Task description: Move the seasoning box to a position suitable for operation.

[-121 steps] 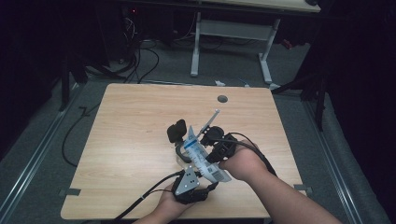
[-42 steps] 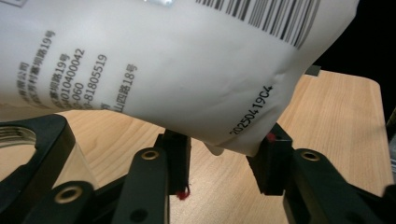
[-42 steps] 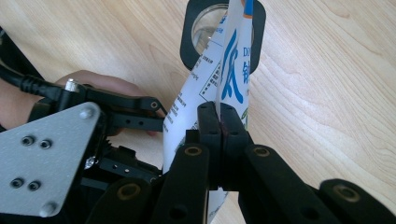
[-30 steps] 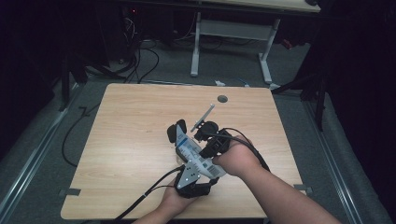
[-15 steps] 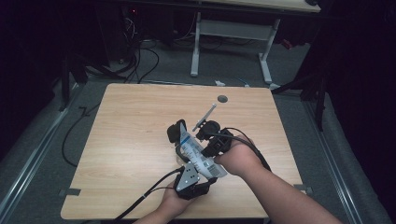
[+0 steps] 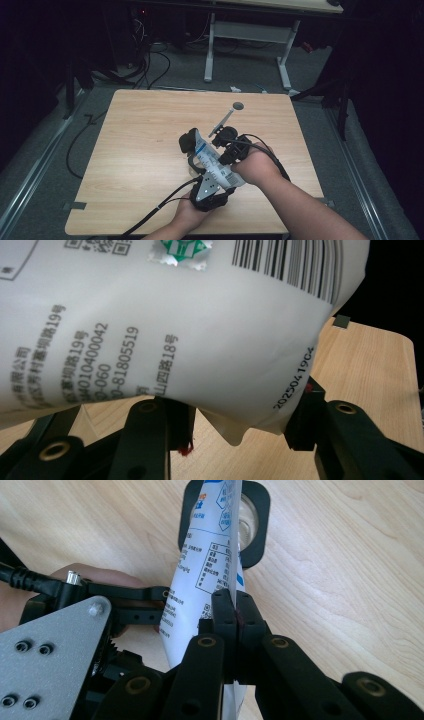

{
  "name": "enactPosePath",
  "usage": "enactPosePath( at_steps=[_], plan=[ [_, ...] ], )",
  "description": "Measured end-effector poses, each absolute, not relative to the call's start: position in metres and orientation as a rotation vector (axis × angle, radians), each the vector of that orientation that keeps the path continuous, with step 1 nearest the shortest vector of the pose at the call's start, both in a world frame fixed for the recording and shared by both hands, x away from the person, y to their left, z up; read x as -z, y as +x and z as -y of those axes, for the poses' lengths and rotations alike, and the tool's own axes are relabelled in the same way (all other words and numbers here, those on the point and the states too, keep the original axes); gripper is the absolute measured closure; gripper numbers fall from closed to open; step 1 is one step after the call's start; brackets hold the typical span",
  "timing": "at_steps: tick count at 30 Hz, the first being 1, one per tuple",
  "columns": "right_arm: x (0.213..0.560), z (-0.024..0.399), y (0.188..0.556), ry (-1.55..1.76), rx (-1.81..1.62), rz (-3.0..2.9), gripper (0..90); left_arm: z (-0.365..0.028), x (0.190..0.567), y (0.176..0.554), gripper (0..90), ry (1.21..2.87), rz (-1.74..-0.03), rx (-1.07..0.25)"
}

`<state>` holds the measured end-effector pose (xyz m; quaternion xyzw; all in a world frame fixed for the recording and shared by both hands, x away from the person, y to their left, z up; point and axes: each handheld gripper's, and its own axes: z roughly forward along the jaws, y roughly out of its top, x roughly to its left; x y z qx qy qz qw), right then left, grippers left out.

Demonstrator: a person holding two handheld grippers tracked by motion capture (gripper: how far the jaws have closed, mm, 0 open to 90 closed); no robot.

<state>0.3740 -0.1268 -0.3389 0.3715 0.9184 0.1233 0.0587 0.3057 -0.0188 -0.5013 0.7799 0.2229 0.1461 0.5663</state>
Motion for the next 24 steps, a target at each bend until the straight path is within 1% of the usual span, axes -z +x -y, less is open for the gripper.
enactPosePath(
  at_steps=[8,24],
  plan=[
    [0.340,0.128,0.377,1.133,-0.359,-2.796,90.0,0.021,0.500,0.305,56.5,1.853,-0.512,-0.344],
    [0.339,0.128,0.385,1.122,-0.380,-2.791,90.0,0.024,0.493,0.310,56.2,1.840,-0.525,-0.326]
  ],
)
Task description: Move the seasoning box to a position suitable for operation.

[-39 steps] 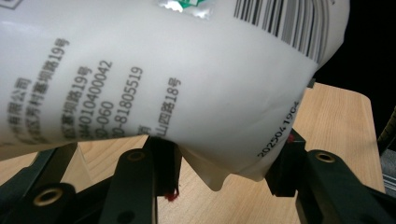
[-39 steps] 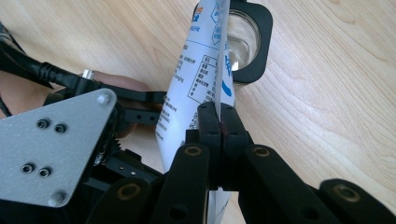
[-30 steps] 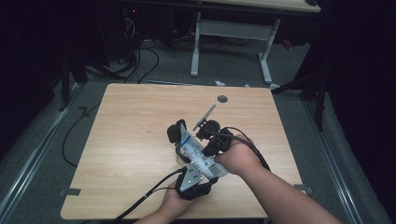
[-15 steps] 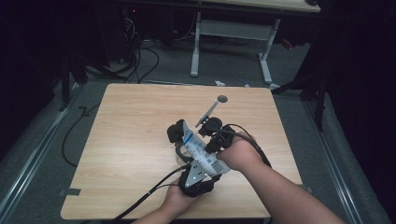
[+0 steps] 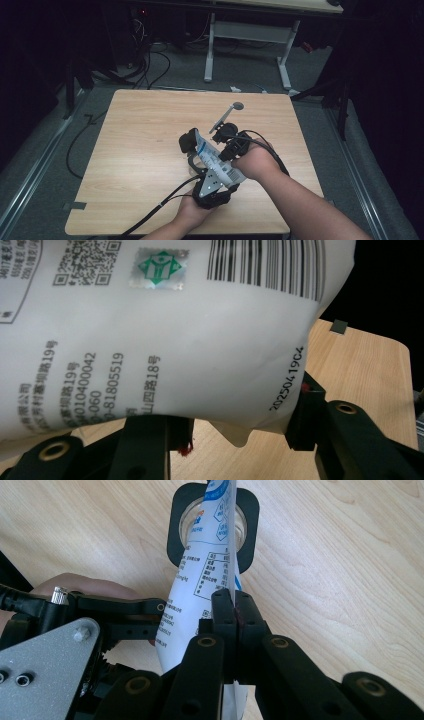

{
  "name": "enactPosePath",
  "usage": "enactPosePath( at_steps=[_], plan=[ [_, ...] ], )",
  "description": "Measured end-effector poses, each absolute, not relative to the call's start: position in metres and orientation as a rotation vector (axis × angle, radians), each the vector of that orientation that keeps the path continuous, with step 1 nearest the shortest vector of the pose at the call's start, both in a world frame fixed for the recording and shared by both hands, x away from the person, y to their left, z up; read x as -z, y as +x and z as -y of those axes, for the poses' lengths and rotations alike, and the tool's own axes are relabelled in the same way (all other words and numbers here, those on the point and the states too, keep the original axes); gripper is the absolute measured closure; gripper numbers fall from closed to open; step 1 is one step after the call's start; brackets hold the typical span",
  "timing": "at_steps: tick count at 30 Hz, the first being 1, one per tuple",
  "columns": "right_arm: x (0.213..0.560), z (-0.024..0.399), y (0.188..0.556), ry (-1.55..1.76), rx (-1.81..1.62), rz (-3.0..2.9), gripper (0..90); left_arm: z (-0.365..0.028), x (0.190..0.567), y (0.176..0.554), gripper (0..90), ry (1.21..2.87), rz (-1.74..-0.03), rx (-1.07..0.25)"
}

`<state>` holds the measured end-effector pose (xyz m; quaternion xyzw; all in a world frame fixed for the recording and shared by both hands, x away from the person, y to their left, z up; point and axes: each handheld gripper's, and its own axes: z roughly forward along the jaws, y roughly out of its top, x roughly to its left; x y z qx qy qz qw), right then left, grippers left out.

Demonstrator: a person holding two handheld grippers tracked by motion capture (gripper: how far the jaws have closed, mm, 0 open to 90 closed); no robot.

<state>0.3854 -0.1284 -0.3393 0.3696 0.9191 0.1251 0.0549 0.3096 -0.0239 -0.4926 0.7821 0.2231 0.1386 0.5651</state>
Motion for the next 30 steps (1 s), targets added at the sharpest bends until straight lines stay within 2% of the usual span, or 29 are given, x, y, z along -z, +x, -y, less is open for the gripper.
enactPosePath(
  at_steps=[30],
  plan=[
    [0.3381,0.1229,0.3883,1.104,-0.358,-2.792,90.0,0.0199,0.4958,0.3070,53.0,1.823,-0.499,-0.354]
  ],
)
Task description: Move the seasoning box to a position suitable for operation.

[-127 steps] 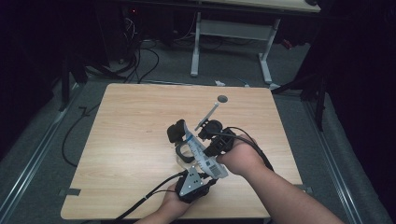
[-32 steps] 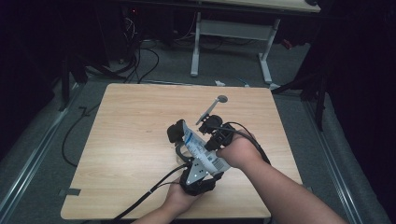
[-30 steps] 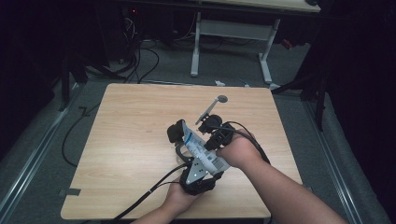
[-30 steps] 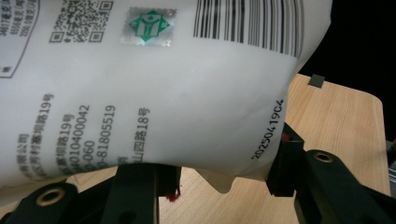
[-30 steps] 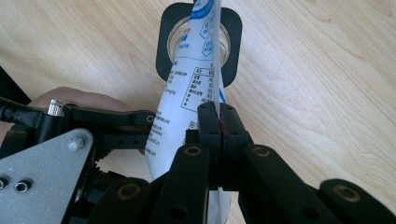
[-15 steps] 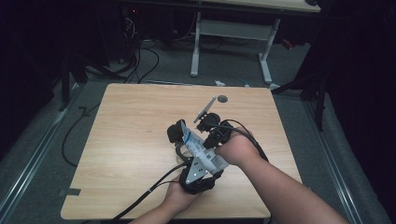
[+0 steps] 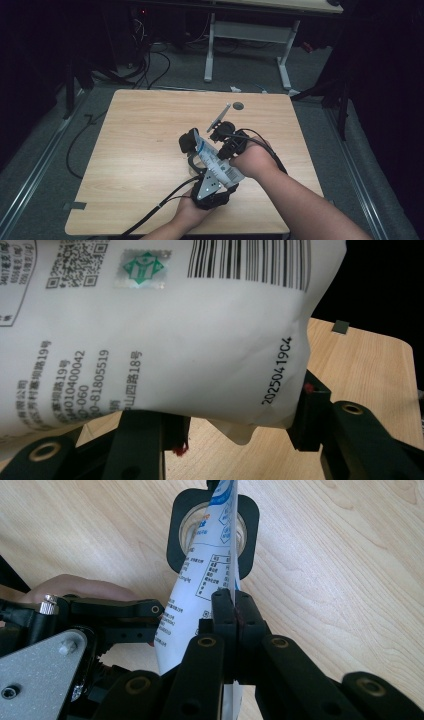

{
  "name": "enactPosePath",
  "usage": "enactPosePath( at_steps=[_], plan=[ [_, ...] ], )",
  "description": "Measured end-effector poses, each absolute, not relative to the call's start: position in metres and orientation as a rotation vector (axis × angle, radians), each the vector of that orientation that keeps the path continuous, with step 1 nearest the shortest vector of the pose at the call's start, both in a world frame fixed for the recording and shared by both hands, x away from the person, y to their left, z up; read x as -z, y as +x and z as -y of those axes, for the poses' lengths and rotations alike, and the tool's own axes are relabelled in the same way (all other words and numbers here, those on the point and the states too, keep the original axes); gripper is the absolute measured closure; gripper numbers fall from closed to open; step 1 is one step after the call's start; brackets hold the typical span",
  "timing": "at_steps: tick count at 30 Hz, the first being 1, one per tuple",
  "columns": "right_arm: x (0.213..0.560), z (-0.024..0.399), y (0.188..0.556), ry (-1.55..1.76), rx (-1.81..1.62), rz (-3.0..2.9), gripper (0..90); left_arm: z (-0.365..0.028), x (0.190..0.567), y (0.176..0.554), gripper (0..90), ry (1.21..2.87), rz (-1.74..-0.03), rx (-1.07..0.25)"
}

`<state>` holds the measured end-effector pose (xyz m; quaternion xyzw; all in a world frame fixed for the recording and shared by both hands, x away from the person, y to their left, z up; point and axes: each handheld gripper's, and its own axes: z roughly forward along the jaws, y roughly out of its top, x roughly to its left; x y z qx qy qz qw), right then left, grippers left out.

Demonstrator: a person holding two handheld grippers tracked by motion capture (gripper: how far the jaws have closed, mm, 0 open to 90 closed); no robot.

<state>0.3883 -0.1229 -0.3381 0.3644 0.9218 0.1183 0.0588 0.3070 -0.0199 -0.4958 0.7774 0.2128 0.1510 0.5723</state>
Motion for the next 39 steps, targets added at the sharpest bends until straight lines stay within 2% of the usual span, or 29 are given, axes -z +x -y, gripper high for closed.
enactPosePath(
  at_steps=[39],
  plan=[
    [0.335,0.118,0.391,1.091,-0.358,-2.780,90.0,0.024,0.486,0.308,52.9,1.808,-0.506,-0.338]
  ],
)
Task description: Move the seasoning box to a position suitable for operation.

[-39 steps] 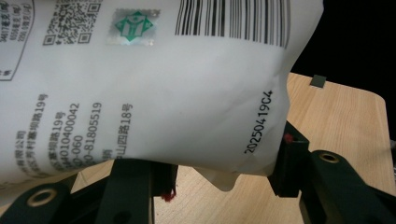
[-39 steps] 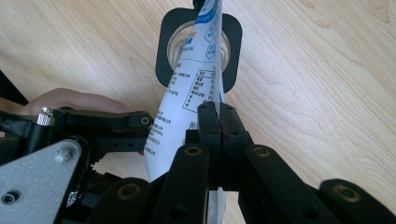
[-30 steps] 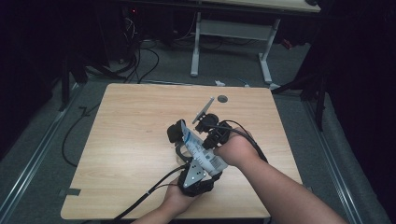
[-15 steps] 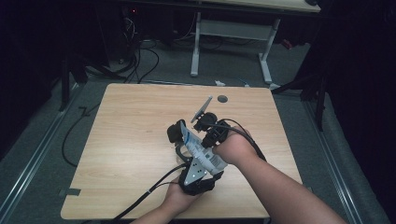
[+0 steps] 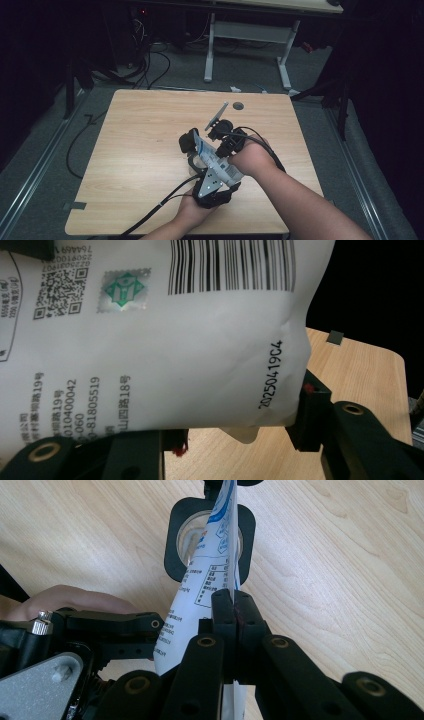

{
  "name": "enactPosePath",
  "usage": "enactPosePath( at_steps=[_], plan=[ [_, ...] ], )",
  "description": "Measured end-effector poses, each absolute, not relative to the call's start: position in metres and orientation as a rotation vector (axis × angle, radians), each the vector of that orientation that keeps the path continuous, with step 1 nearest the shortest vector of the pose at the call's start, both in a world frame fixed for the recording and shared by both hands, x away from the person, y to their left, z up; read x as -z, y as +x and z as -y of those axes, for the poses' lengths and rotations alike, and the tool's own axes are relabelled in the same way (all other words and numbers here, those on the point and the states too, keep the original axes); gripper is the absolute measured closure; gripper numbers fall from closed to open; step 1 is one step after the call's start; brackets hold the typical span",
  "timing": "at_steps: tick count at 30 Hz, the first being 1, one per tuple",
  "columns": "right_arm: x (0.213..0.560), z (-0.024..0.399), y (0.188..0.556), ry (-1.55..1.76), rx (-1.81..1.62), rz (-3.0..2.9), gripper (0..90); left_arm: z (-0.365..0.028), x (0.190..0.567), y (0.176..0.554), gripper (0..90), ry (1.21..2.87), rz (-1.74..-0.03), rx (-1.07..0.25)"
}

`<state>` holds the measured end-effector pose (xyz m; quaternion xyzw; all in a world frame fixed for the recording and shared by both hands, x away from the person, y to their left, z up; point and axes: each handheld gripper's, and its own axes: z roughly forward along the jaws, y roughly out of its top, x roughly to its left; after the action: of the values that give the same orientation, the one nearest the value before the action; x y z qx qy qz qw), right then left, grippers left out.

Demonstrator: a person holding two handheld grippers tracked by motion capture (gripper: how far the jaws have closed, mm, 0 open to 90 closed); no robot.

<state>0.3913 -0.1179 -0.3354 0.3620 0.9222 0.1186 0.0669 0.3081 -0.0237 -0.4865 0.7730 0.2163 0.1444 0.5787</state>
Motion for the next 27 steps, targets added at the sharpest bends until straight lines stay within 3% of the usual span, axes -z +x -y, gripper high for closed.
enactPosePath(
  at_steps=[27],
  plan=[
    [0.3333,0.1185,0.3900,1.087,-0.351,-2.785,90.0,0.0250,0.4852,0.3064,53.0,1.803,-0.502,-0.339]
  ],
)
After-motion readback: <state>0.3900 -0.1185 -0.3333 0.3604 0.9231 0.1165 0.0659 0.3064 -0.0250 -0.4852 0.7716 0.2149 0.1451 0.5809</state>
